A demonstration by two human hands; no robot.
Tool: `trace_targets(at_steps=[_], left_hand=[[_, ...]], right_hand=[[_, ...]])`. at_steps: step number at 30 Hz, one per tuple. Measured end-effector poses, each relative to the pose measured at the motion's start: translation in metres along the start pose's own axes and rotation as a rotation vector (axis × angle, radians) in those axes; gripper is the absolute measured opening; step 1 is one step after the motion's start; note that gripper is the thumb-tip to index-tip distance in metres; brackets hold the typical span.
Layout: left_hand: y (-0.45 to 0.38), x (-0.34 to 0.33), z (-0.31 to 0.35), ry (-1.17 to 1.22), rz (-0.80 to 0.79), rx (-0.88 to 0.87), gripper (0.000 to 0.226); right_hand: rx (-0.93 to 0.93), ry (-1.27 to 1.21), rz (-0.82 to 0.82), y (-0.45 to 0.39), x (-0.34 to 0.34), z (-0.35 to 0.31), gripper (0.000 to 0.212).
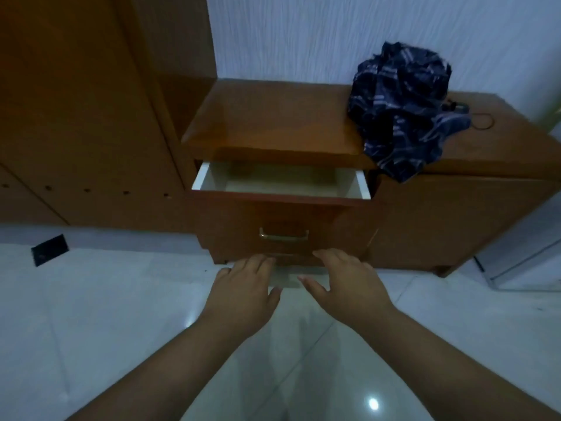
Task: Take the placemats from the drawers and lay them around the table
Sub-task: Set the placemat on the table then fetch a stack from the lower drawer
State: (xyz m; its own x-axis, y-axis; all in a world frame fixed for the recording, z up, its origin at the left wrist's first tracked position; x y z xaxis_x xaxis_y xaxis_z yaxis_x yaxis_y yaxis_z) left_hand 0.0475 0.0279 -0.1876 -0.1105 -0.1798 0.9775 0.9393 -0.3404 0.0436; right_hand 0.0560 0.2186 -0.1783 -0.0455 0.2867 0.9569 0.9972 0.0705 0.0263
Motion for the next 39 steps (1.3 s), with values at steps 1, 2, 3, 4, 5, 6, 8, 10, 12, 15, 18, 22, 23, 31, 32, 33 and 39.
trace_targets(at_steps=[1, 2, 3, 4, 5, 6, 8, 10, 12, 15, 18, 22, 23, 31, 32, 33, 39], left_hand=[[-0.005, -0.016, -0.005, -0.017, 0.009, -0.012, 0.058], [-0.009, -0.031, -0.01, -0.04, 0.015, -0.021, 0.06], [-0.014, -0.045, -0.015, -0.06, 0.017, -0.025, 0.063], [-0.02, -0.058, -0.02, -0.066, 0.017, -0.022, 0.065], [-0.026, -0.07, -0.024, -0.062, 0.009, -0.016, 0.066], [-0.031, -0.082, -0.028, -0.059, -0.005, -0.009, 0.068], [-0.04, -0.102, -0.033, -0.06, -0.041, -0.002, 0.071], [-0.045, -0.117, -0.033, -0.037, -0.065, 0.002, 0.073], [-0.052, -0.127, -0.031, -0.017, -0.082, 0.007, 0.075], [-0.074, -0.135, -0.029, -0.003, -0.121, 0.04, 0.077], [-0.097, -0.141, -0.027, 0.009, -0.193, 0.047, 0.075], [-0.117, -0.155, -0.036, 0.056, -0.285, 0.092, 0.075], [-0.12, -0.16, -0.039, 0.069, -0.291, 0.101, 0.078], [-0.112, -0.177, -0.04, 0.041, -0.307, 0.106, 0.088], [-0.108, -0.177, -0.04, 0.05, -0.304, 0.096, 0.087], [-0.105, -0.177, -0.04, 0.059, -0.297, 0.082, 0.085], [-0.082, -0.177, -0.041, 0.077, -0.313, 0.021, 0.09]], right_hand=[[0.014, 0.006, -0.008, -0.004, -0.016, 0.004, 0.072], [0.033, 0.019, -0.024, -0.009, -0.031, 0.007, 0.075], [0.05, 0.04, -0.041, -0.014, -0.046, 0.01, 0.078], [0.06, 0.067, -0.054, -0.018, -0.059, 0.013, 0.08], [0.064, 0.088, -0.067, -0.023, -0.071, 0.015, 0.081], [0.059, 0.097, -0.086, -0.028, -0.082, 0.018, 0.082], [0.036, 0.092, -0.144, -0.033, -0.102, 0.021, 0.082], [0.001, 0.077, -0.203, -0.033, -0.119, 0.021, 0.083], [-0.034, 0.062, -0.238, -0.033, -0.129, 0.021, 0.085], [-0.037, 0.053, -0.232, -0.039, -0.132, 0.018, 0.084], [-0.001, 0.086, -0.192, -0.045, -0.128, 0.016, 0.078], [-0.014, 0.075, -0.168, -0.047, -0.122, 0.021, 0.076], [-0.02, 0.07, -0.167, -0.047, -0.12, 0.024, 0.076], [-0.001, 0.092, -0.138, -0.037, -0.118, 0.03, 0.072], [0.004, 0.091, -0.14, -0.034, -0.119, 0.03, 0.072], [0.01, 0.091, -0.139, -0.032, -0.118, 0.029, 0.072], [0.056, 0.107, -0.078, -0.018, -0.112, 0.024, 0.071]])
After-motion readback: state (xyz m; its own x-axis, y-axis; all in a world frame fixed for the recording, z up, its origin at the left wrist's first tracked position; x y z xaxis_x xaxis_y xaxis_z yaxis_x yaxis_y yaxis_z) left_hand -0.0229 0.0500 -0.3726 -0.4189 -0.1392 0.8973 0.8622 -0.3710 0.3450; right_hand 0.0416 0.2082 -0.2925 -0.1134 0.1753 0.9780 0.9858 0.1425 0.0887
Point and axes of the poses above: each hand's wrist, its own y-axis away from the middle knuckle, its own x-axis out of the back of the hand, z = x × y, the point moved 5 cm from there along -y, towards the middle knuckle
